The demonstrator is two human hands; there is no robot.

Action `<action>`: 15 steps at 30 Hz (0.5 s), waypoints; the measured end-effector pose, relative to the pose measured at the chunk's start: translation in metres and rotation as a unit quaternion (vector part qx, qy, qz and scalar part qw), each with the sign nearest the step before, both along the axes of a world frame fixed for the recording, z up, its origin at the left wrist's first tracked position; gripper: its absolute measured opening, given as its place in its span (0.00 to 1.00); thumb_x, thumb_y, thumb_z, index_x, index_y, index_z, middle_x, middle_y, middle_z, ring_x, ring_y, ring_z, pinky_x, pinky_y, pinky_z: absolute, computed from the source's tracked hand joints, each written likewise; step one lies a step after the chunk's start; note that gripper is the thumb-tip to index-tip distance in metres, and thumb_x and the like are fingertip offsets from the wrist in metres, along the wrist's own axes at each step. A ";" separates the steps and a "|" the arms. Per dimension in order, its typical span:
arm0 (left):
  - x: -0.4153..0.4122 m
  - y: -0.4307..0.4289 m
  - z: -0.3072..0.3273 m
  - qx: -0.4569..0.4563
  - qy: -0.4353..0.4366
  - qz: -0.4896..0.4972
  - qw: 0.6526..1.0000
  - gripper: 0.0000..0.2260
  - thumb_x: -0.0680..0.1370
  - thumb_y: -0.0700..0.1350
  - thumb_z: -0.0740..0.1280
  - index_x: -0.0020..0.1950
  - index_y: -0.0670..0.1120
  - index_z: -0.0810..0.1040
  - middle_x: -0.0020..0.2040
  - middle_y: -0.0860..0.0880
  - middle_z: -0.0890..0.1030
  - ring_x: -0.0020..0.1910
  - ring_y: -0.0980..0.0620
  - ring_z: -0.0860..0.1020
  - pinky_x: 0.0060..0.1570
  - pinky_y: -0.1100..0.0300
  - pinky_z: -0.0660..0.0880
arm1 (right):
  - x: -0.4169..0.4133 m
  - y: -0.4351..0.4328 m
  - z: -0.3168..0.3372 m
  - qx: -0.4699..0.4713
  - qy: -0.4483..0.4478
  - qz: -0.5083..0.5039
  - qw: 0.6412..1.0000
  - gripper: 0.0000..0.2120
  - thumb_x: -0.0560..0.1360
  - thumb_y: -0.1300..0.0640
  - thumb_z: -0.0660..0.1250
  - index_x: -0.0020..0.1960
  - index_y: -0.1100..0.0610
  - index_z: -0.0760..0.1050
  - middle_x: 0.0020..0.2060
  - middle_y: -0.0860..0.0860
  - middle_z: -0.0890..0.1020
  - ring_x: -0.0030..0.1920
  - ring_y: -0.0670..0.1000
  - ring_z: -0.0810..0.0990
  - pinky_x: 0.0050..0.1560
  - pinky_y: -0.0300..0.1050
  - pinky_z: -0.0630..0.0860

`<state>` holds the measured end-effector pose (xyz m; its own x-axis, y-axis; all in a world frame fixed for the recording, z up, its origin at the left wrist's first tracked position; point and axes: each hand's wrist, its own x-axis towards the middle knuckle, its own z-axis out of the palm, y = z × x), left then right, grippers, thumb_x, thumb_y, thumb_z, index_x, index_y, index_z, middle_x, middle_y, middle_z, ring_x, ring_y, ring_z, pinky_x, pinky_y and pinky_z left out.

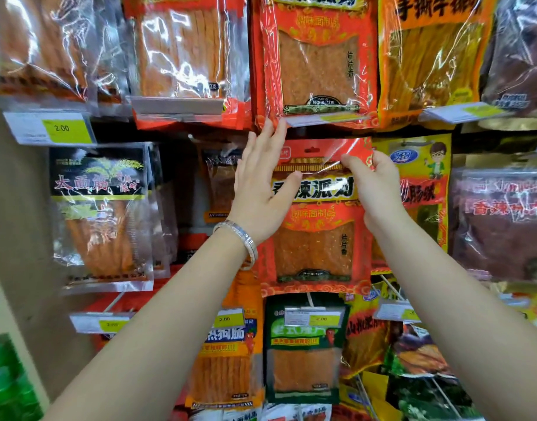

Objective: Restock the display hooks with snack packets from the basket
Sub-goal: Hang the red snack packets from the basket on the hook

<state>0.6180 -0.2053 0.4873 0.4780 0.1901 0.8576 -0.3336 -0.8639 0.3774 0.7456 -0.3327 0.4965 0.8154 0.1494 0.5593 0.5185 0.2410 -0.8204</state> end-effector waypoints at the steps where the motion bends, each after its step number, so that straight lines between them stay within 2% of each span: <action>1: 0.001 0.001 0.001 -0.001 0.000 0.000 1.000 0.29 0.77 0.51 0.59 0.74 0.62 0.49 0.77 0.55 0.51 0.73 0.59 0.43 0.73 0.46 0.44 | -0.001 0.000 0.002 0.004 -0.009 -0.006 1.000 0.08 0.71 0.52 0.69 0.38 0.53 0.72 0.36 0.50 0.79 0.39 0.54 0.79 0.40 0.51 0.75; 4: 0.002 0.001 0.001 -0.004 0.000 -0.004 1.000 0.29 0.77 0.52 0.59 0.72 0.66 0.47 0.77 0.56 0.51 0.73 0.60 0.43 0.73 0.46 0.44 | 0.000 0.001 0.011 0.013 -0.027 -0.026 0.999 0.04 0.71 0.54 0.68 0.39 0.52 0.74 0.40 0.51 0.81 0.46 0.57 0.81 0.48 0.56 0.78; 6: 0.003 0.002 0.000 -0.006 0.000 -0.005 1.000 0.29 0.77 0.51 0.59 0.72 0.66 0.48 0.77 0.56 0.50 0.73 0.60 0.43 0.72 0.49 0.43 | 0.003 0.003 0.014 0.007 -0.033 -0.033 0.999 0.04 0.70 0.54 0.68 0.40 0.53 0.74 0.39 0.52 0.80 0.44 0.58 0.80 0.45 0.54 0.76; 8: 0.004 0.002 -0.002 -0.008 -0.002 -0.008 1.000 0.29 0.77 0.50 0.60 0.72 0.66 0.48 0.77 0.56 0.50 0.74 0.60 0.43 0.72 0.50 0.43 | 0.008 0.006 0.013 -0.002 -0.040 -0.039 0.998 0.04 0.70 0.55 0.68 0.40 0.55 0.74 0.37 0.53 0.78 0.39 0.53 0.76 0.41 0.49 0.71; 12: 0.007 0.005 -0.005 -0.007 -0.015 -0.014 1.000 0.30 0.77 0.50 0.60 0.73 0.64 0.47 0.77 0.58 0.49 0.76 0.55 0.44 0.73 0.46 0.46 | 0.019 0.010 0.001 -0.020 -0.054 -0.062 0.996 0.07 0.72 0.52 0.68 0.38 0.51 0.72 0.37 0.49 0.78 0.40 0.51 0.77 0.42 0.48 0.71; 14: 0.011 0.009 -0.016 0.019 -0.014 -0.004 1.000 0.31 0.77 0.49 0.60 0.74 0.61 0.47 0.76 0.57 0.47 0.76 0.53 0.45 0.73 0.41 0.52 | 0.025 0.012 -0.014 -0.055 -0.078 -0.110 0.989 0.10 0.74 0.47 0.68 0.48 0.52 0.74 0.42 0.46 0.78 0.42 0.46 0.76 0.45 0.44 0.69; 15: 0.014 0.013 -0.024 0.036 0.001 0.006 0.999 0.31 0.77 0.49 0.60 0.74 0.60 0.47 0.77 0.55 0.47 0.77 0.52 0.45 0.72 0.40 0.52 | 0.027 0.012 -0.023 -0.064 -0.082 -0.135 0.985 0.16 0.74 0.46 0.68 0.56 0.54 0.72 0.46 0.46 0.77 0.43 0.44 0.75 0.46 0.42 0.69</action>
